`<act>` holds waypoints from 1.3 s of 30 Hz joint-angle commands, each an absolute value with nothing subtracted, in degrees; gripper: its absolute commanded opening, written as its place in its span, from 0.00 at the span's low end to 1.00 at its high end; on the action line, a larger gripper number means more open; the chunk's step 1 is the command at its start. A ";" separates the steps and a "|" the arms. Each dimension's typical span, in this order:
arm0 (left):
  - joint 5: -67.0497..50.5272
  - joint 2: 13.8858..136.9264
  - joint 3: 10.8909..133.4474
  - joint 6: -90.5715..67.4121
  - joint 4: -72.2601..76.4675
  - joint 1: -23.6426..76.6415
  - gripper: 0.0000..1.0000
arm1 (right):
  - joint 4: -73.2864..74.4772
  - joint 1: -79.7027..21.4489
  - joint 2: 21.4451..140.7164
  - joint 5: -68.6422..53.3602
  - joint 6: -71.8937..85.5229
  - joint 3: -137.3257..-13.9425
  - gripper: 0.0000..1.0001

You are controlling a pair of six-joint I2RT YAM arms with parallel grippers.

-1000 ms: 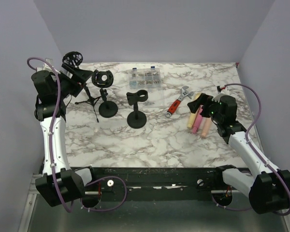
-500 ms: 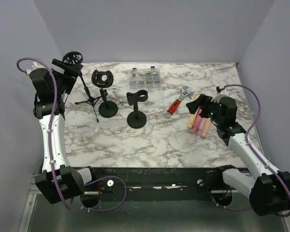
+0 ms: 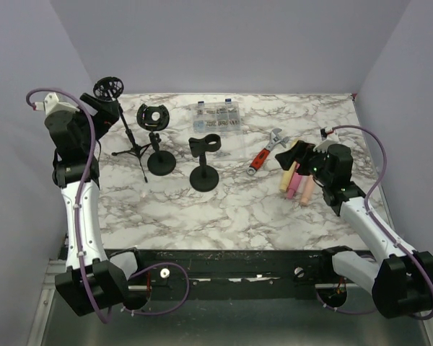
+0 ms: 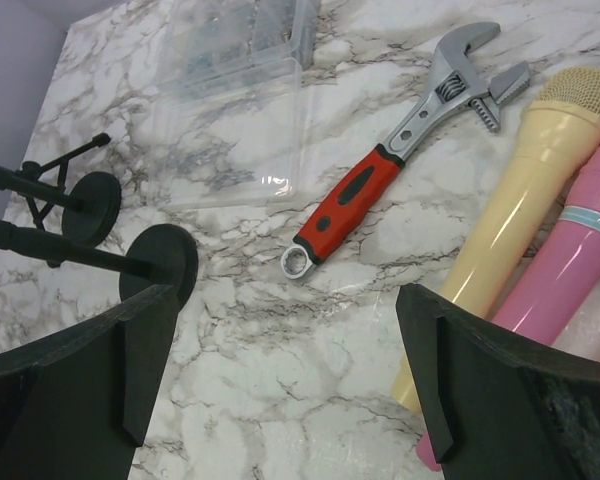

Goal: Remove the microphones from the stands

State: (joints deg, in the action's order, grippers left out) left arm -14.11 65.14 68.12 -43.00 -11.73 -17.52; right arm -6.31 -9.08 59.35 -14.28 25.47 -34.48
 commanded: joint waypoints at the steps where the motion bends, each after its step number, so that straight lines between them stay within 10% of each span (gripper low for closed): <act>1: -12.19 59.54 55.74 -31.22 3.20 -15.95 0.90 | -8.77 -9.58 60.54 -17.64 25.14 -33.85 1.00; 11: -23.34 69.32 45.49 -19.12 29.78 -15.21 0.84 | -9.64 -9.57 60.10 -17.70 25.06 -32.79 1.00; 25: -25.34 79.50 51.94 -16.46 28.17 -15.10 0.65 | -10.28 -9.58 60.01 -18.13 25.06 -32.59 1.00; 39: -5.88 77.79 51.30 -10.53 22.24 -12.07 0.00 | -10.79 -9.58 60.24 -17.59 24.97 -32.32 1.00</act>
